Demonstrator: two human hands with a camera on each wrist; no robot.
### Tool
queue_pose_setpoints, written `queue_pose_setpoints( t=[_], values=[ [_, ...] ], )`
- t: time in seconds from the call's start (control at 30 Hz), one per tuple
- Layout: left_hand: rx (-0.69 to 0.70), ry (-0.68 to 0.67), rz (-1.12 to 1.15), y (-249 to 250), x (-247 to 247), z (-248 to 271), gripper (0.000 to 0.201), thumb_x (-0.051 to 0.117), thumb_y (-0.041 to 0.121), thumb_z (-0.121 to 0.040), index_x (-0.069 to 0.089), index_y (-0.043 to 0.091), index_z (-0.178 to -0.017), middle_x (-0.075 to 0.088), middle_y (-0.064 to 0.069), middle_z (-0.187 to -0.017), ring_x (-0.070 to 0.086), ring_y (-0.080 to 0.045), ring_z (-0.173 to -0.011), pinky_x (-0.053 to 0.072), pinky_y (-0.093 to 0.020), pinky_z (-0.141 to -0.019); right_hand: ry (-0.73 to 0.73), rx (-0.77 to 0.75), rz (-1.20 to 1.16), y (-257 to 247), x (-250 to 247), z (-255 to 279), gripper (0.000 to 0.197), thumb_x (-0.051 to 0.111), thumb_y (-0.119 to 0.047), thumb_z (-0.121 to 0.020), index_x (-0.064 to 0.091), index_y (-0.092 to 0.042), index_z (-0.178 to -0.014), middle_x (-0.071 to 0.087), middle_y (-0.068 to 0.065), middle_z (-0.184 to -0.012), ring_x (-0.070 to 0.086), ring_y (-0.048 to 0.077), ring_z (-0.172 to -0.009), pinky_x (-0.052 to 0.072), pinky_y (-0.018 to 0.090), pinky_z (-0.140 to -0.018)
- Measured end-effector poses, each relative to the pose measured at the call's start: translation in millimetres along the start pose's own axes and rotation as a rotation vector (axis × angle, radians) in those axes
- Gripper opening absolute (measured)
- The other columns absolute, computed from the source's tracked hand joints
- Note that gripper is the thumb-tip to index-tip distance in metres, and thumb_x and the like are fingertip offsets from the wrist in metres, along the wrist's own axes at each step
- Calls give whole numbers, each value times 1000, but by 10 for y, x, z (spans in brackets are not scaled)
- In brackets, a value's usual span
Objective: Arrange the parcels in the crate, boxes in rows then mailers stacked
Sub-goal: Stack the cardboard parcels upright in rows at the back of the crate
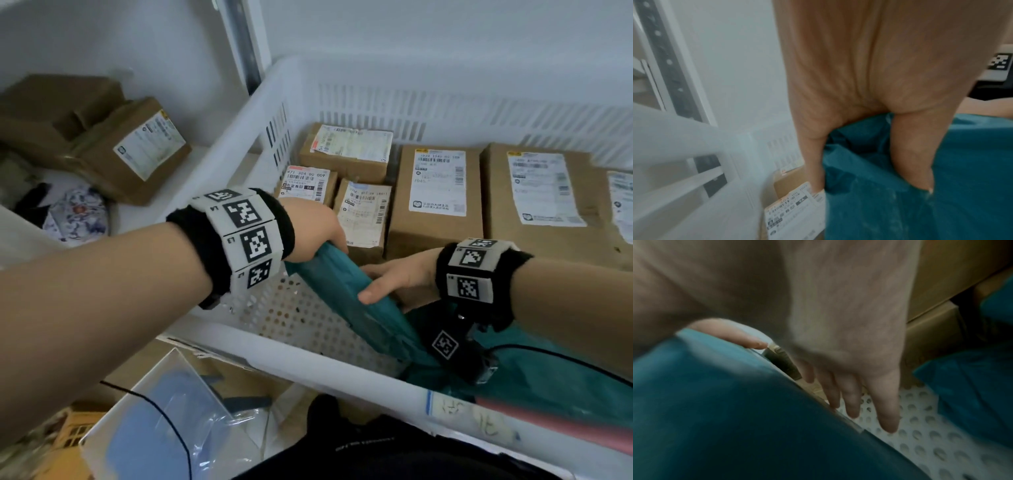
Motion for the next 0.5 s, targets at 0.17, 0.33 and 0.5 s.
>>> queue_pose_setpoints(
  t=[0.17, 0.33, 0.5],
  values=[
    [38, 35, 37, 37, -8, 71, 55, 49, 4, -91, 51, 38, -134, 58, 5, -132, 53, -17, -121, 45, -36, -102, -105, -132, -114, -27, 104, -32, 112, 93, -45, -35, 39, -33, -132, 49, 9, -138, 48, 26, -121, 25, 52, -115],
    [34, 31, 25, 87, -3, 119, 56, 53, 3, -90, 52, 37, -134, 58, 7, -134, 51, -16, -126, 42, -30, -104, -8, -123, -41, -49, 159, -104, 136, 94, -46, -27, 25, -30, -143, 49, 5, -136, 49, 27, -124, 35, 50, -109],
    [-125, -74, 95, -63, -120, 161, 57, 58, 4, -88, 47, 32, -138, 53, 9, -136, 50, -13, -124, 43, -27, -103, 251, 28, 332, -104, 94, -28, 101, 77, -29, -74, 10, -20, -149, 48, -3, -125, 53, 16, -111, 52, 29, -91]
  ],
)
Point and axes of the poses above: each hand's wrist, its own z-axis away from the middle knuckle, its own x-axis out of the palm, y = z × x, the point moved 6 cm from there along -z, towards the middle knuckle
